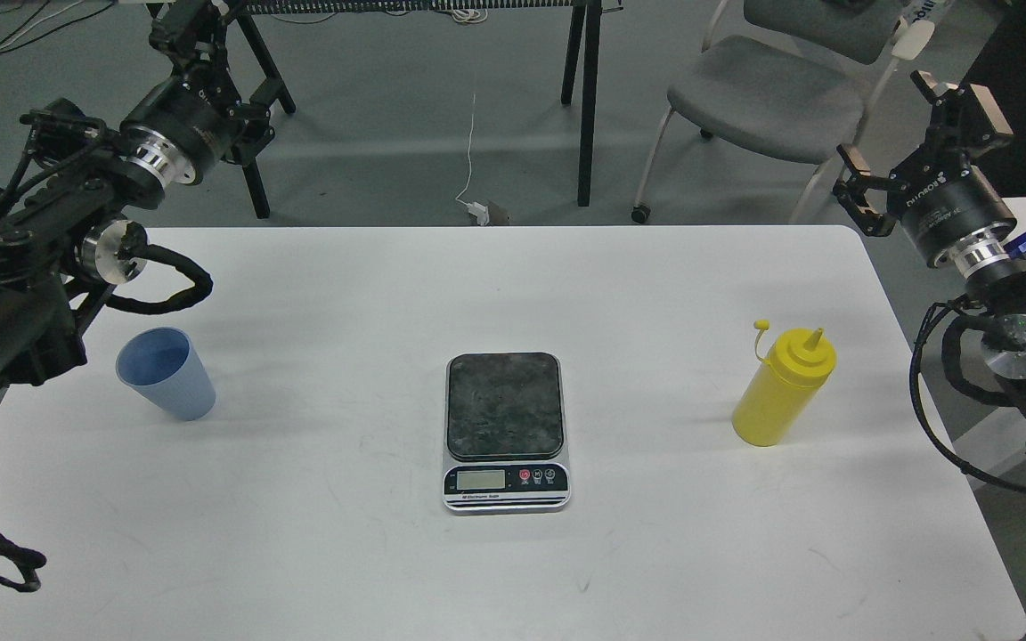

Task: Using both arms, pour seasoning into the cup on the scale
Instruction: 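Move the left gripper down toward the blue cup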

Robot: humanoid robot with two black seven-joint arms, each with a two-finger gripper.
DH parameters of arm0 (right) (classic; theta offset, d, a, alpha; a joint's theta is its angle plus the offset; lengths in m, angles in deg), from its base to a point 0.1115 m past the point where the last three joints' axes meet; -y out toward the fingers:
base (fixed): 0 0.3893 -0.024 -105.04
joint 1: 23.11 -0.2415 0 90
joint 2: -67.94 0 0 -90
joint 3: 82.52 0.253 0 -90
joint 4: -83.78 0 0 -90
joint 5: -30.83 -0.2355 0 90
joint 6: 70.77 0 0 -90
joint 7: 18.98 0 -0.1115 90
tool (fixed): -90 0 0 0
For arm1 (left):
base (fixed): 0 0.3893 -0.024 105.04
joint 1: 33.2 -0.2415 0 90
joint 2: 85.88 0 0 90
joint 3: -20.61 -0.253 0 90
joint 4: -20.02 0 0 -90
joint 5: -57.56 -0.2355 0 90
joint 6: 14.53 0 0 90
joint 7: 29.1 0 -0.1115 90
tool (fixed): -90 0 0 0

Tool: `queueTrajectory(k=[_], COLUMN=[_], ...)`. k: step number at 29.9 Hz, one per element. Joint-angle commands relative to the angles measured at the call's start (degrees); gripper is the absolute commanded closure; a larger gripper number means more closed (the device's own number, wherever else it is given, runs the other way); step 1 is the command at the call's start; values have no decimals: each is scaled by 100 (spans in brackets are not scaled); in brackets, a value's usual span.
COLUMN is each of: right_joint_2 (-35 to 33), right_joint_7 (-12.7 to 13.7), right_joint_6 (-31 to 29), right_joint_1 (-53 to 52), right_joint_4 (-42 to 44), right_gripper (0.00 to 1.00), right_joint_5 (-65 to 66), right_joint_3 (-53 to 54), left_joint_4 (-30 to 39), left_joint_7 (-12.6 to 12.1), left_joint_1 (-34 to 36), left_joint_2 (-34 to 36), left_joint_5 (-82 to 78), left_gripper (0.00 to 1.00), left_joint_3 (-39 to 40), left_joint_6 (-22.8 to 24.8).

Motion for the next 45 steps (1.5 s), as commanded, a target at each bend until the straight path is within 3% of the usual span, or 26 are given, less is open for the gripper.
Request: queueTrajectory(k=[1, 5, 13, 17, 20, 23, 32, 35, 41, 45], right_joint_2=[4, -5, 3, 4, 4, 4, 4, 4, 4, 4], right_joint_7=[0, 0, 0, 0, 0, 0, 0, 0, 0, 0], right_joint_6=[0, 0, 0, 0, 0, 0, 0, 0, 0, 0], right_joint_1=[13, 22, 22, 22, 22, 48, 57, 57, 57, 57], right_joint_4=[-1, -1, -9, -1, -1, -1, -9, -9, -9, -35], right_gripper=[0, 0, 0, 0, 0, 0, 0, 0, 0, 0], right_joint_5=[-1, -1, -1, 8, -1, -1, 8, -1, 8, 8], right_joint_3=[-7, -7, -7, -7, -7, -7, 2, 2, -7, -7], left_joint_4=[7, -2, 16, 42, 59, 243, 1149, 1404, 1466, 1448], left_joint_7=[1, 1, 1, 1, 1, 1, 1, 1, 1, 1], left_joint_1=[-22, -4, 39, 40, 66, 101, 136, 93, -399, -672], left_joint_2=[-7, 1, 80, 247, 370, 817, 2285, 2619, 2814, 2796], left_joint_5=[-15, -260, -314, -296, -523, -1750, -5707, -6227, -7870, -8030], left_gripper=[1, 1, 1, 1, 1, 1, 1, 1, 1, 1], left_joint_3=[-25, -87, 1, 1, -130, -455, -473, -491, -720, -746], left_joint_6=[-19, -177, -64, 515, 675, 759, 759, 649, -545, -757])
